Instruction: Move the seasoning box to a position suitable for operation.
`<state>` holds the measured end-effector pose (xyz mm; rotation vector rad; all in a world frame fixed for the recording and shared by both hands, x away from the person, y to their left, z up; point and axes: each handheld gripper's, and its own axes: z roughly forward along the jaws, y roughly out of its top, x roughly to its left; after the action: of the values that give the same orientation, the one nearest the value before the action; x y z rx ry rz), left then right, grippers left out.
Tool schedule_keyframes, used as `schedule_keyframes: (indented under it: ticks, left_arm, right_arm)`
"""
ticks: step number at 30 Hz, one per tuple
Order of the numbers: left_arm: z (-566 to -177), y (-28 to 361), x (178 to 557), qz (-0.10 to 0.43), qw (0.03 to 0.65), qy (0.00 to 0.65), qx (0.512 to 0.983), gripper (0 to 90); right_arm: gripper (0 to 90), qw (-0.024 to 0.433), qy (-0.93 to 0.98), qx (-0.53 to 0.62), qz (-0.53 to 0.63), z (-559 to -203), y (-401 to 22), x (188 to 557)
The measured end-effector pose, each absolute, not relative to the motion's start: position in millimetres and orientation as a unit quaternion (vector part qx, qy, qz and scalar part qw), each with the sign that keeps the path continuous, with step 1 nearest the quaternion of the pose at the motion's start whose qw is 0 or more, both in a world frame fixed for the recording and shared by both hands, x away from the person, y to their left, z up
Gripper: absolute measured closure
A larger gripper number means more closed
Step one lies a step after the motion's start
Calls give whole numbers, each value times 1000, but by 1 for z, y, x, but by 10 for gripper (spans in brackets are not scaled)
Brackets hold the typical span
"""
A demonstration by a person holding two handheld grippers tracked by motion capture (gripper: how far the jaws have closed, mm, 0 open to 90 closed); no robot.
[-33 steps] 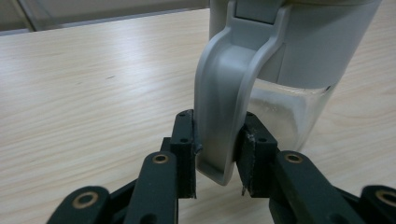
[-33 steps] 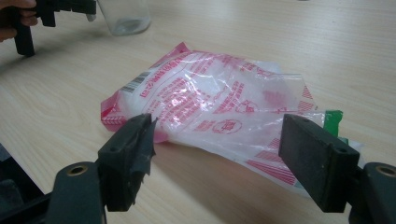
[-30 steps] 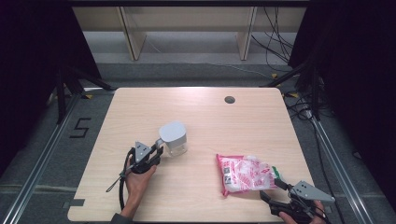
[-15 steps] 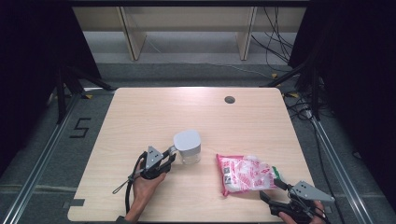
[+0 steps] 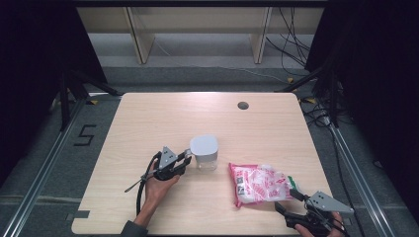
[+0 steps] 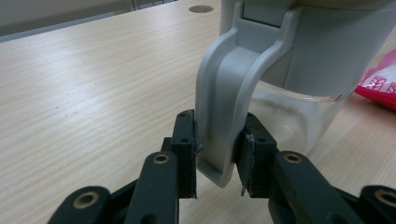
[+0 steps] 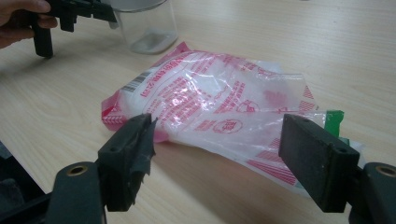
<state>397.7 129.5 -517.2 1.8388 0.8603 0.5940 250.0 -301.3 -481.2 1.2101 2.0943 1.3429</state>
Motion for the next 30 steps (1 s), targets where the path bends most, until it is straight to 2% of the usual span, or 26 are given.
schedule_keyframes:
  ticks: [9,10,11,21,25,29,30]
  left_arm:
    - [-519,130,406,235,500,357,754,704]
    - [-519,130,407,235,500,353,755,704]
    - [-519,129,408,231,504,354,753,704]
    - [-520,128,412,220,506,368,748,700]
    - [-520,130,413,209,501,372,753,641]
    - [-515,137,409,201,495,376,757,490]
    - [-514,140,408,199,496,382,754,490]
  right_arm:
    - [271,183,746,426,478,-482,-301,250]
    - [271,194,750,416,476,-482,-302,252]
    - [271,181,746,428,476,-482,-301,250]
    - [270,182,752,416,478,-484,-302,254]
    - [270,185,755,411,477,-483,-302,253]
    - [269,183,759,408,474,-483,-302,252]
    - [269,183,759,408,474,-483,-302,252]
